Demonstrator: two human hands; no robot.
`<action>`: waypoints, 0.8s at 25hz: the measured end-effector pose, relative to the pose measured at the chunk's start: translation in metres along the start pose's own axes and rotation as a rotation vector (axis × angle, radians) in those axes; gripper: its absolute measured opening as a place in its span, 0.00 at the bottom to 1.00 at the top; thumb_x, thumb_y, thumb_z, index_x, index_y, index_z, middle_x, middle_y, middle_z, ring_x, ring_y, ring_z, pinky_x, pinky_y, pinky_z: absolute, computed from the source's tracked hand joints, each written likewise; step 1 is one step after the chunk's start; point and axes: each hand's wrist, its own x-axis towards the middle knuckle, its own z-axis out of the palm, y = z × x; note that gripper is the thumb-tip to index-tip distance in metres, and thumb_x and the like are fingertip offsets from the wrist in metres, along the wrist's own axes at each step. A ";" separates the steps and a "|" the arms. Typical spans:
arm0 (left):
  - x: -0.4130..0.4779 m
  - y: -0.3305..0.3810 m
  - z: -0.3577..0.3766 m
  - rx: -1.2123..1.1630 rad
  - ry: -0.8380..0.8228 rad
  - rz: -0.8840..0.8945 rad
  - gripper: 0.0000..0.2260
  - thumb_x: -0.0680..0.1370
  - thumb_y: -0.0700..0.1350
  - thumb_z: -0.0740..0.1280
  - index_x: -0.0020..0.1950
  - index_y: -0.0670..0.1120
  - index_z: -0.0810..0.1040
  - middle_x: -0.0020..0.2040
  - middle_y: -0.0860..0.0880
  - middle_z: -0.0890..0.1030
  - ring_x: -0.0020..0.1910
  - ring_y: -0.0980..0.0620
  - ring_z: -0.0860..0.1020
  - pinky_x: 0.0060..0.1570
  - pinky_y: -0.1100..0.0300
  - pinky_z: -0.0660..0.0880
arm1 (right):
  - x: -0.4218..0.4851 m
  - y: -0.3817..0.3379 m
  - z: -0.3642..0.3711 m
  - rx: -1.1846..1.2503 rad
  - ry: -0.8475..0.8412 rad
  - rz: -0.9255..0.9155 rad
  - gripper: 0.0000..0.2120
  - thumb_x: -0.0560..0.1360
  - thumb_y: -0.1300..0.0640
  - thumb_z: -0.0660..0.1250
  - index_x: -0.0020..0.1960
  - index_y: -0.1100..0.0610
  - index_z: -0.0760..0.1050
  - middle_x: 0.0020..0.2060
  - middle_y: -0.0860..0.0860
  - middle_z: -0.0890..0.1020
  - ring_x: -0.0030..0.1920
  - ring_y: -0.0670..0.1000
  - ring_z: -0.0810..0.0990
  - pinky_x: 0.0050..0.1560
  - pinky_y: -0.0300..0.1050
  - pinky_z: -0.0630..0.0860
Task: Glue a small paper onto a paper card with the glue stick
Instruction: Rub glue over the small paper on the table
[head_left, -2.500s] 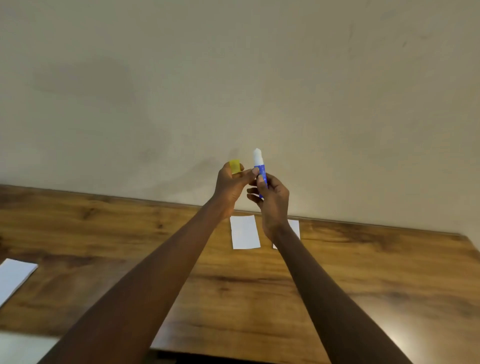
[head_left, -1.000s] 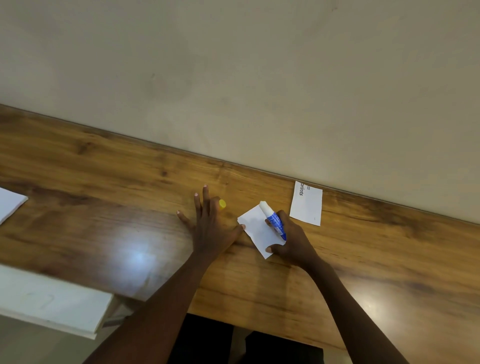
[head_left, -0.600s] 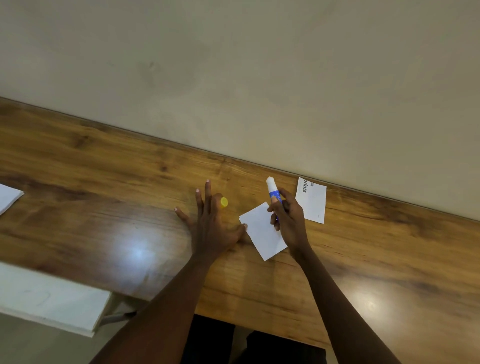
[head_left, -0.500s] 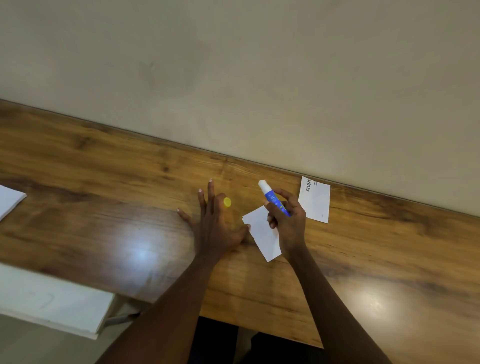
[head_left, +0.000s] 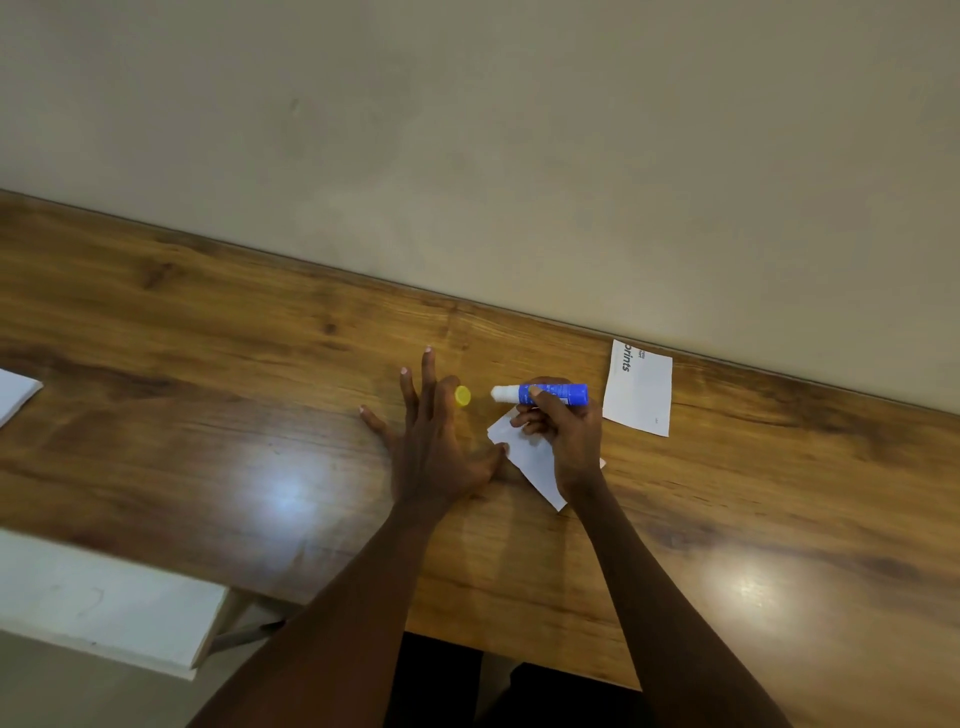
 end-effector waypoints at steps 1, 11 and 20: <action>0.000 0.000 0.000 -0.001 0.001 0.000 0.39 0.63 0.62 0.71 0.64 0.54 0.51 0.73 0.52 0.41 0.72 0.45 0.39 0.61 0.28 0.35 | 0.000 0.000 0.000 -0.056 -0.029 -0.021 0.08 0.72 0.67 0.64 0.42 0.55 0.74 0.30 0.52 0.80 0.26 0.43 0.78 0.29 0.32 0.75; 0.000 -0.002 0.002 0.010 0.000 0.012 0.35 0.62 0.65 0.64 0.62 0.53 0.54 0.72 0.53 0.39 0.72 0.45 0.39 0.62 0.27 0.38 | 0.000 0.004 -0.002 -0.140 -0.079 -0.048 0.10 0.72 0.68 0.62 0.35 0.56 0.72 0.19 0.44 0.75 0.21 0.42 0.70 0.23 0.30 0.67; 0.000 -0.002 0.002 -0.010 -0.013 0.011 0.37 0.62 0.64 0.65 0.63 0.54 0.52 0.72 0.52 0.38 0.73 0.44 0.40 0.62 0.30 0.36 | -0.005 0.004 -0.004 -0.298 -0.076 -0.047 0.10 0.70 0.68 0.65 0.36 0.54 0.72 0.27 0.53 0.75 0.22 0.40 0.74 0.26 0.29 0.71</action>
